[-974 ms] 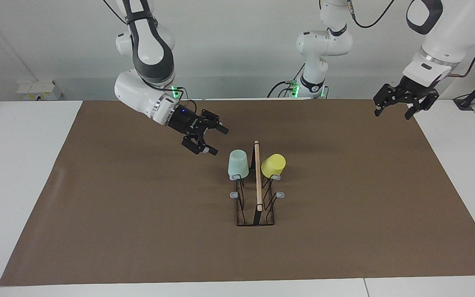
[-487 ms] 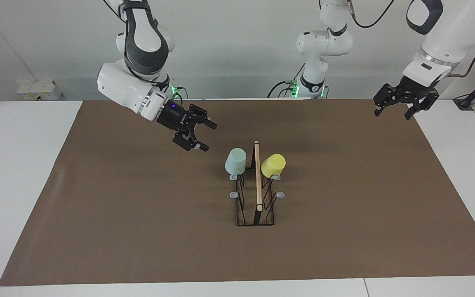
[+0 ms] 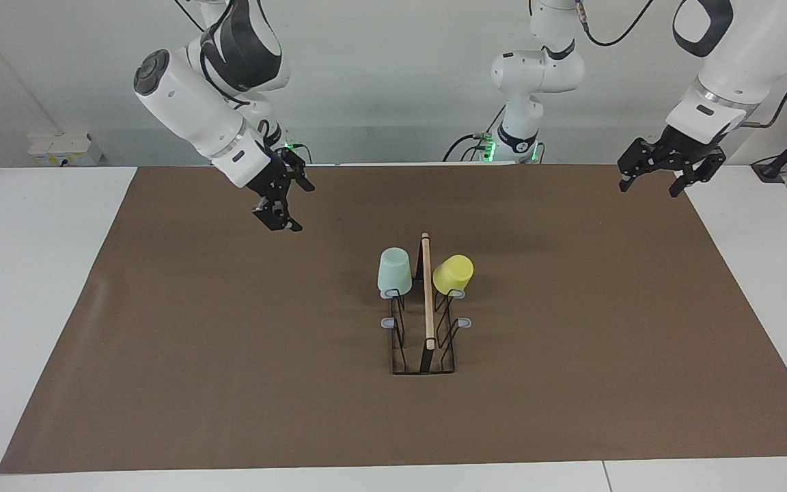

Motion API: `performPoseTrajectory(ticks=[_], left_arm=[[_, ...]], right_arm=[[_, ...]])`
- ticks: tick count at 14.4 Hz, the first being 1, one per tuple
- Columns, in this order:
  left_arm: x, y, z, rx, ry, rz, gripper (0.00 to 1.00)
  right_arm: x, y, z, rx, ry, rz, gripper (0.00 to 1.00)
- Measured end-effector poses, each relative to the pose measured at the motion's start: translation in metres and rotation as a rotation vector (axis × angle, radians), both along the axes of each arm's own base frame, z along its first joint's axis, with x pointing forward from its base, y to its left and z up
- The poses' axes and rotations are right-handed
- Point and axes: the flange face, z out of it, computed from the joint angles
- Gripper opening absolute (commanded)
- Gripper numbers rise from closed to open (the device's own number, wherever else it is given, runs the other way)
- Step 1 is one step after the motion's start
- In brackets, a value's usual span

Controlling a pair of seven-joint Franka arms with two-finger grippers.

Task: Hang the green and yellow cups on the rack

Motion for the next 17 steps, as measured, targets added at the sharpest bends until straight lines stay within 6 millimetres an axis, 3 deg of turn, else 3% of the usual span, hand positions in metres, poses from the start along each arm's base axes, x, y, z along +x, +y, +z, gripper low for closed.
performPoseTrajectory(ticks=[3, 7, 10, 14, 17], left_arm=[[-0.002, -0.001, 0.000, 0.000, 0.012, 0.000, 1.00], [-0.006, -0.002, 0.003, -0.001, 0.017, 0.006, 1.00], [-0.007, -0.003, 0.004, -0.002, 0.016, 0.015, 1.00], [-0.007, -0.004, 0.004, -0.002, 0.017, 0.017, 1.00], [-0.007, -0.004, 0.004, -0.002, 0.016, 0.018, 1.00]], right_arm=[[0.004, -0.022, -0.002, -0.074, 0.056, -0.177, 1.00], [0.008, -0.066, -0.005, -0.115, 0.116, -0.347, 1.00], [0.009, -0.093, 0.005, -0.133, 0.199, -0.539, 1.00], [0.011, -0.094, 0.037, -0.224, 0.225, -0.748, 1.00], [0.013, -0.084, 0.045, -0.223, 0.244, -0.818, 1.00]])
